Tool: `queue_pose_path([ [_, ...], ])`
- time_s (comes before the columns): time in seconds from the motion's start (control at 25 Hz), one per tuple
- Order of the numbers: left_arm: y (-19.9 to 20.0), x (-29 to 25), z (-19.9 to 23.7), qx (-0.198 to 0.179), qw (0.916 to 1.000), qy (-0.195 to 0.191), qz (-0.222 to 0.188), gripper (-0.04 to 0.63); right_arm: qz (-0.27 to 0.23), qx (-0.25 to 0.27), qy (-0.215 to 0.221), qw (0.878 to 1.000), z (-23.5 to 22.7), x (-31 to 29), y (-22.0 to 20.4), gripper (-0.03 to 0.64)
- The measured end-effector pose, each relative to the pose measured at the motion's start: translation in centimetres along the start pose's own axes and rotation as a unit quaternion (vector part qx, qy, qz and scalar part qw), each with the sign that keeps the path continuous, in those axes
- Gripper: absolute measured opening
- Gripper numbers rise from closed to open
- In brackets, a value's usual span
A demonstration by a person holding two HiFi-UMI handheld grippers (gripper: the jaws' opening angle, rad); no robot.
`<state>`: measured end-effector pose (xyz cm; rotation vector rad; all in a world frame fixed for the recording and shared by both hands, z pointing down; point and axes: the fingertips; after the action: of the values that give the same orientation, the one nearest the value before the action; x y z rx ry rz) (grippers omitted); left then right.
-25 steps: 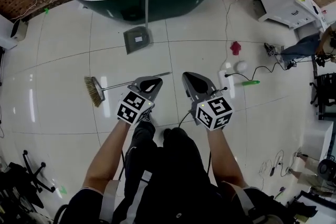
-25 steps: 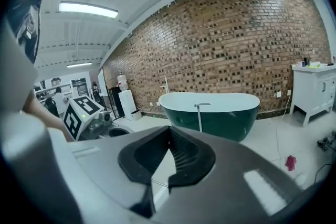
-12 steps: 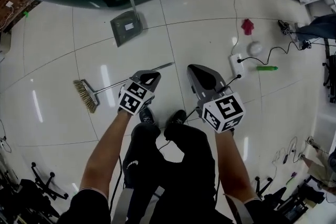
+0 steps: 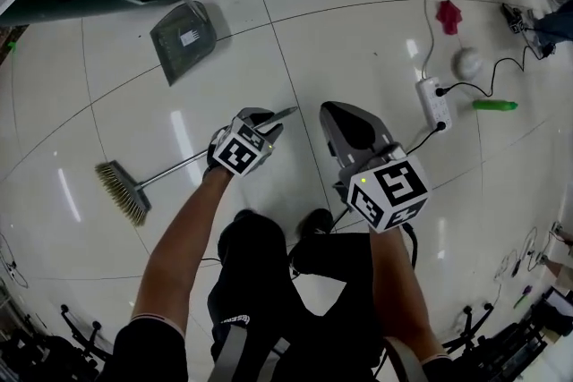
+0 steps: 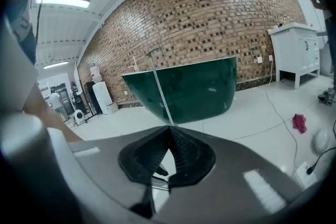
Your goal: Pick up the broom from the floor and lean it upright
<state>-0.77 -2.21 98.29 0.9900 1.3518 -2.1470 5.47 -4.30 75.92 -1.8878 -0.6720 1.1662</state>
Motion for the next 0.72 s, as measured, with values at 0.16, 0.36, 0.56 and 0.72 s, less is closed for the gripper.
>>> queue_pose_path([
  [0.16,-4.6,-6.3,1.7,-0.027,0.9981,-0.016,0.052,0.143,-0.004,-0.019,-0.018,1.0,-3.2,-2.3,-4.5,0.003],
  [0.36,-8.9,-11.6,3.1,-0.058,0.9933,-0.03,0.095,0.144,-0.009,-0.042,-0.046,0.998,-5.7,-3.7,-8.9,0.003],
  [0.56,-12.8,-15.3,4.2,-0.075,0.9865,-0.034,0.142,0.154,-0.017,-0.044,-0.067,0.997,-7.6,-3.6,-11.0,0.003],
  [0.72,-14.8,-16.6,4.2,-0.07,0.9842,-0.036,0.159,0.156,-0.026,-0.054,-0.084,0.995,-8.5,-2.8,-11.9,0.003],
])
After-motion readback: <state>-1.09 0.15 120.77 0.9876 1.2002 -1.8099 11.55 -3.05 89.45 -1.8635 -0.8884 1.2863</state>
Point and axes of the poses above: the fingertips, and each gripper's own axes: x backward along the fingers, z to its left, y out of its top, and after that the axes turned 1 degree about -y, right-handed
